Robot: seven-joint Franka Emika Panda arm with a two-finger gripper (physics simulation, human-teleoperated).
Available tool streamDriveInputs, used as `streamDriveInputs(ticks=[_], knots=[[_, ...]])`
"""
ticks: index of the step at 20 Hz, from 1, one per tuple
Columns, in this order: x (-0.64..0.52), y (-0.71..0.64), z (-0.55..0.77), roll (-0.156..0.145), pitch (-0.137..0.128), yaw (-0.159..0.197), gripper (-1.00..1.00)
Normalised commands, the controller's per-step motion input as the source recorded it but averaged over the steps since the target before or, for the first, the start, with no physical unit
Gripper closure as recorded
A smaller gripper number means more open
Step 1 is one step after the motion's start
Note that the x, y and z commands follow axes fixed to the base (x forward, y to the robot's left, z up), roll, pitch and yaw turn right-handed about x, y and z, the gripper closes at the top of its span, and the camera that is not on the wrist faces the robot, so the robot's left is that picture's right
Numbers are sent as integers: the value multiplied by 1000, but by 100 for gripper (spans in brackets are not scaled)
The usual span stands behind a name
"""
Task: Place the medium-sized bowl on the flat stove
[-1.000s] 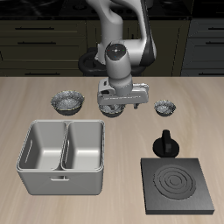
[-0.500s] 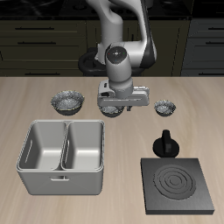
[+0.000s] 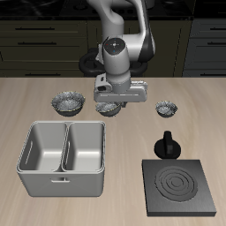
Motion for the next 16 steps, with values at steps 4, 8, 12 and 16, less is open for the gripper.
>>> streamDriveInputs(ticks=[4,8,12,16], knots=[[31,-51,294,-12,-42,21,100],[49,-36,517,-20,-47,-1,100],[0,0,591,-39,-109,25,100],[-48,23,459,1,-78,20,100]])
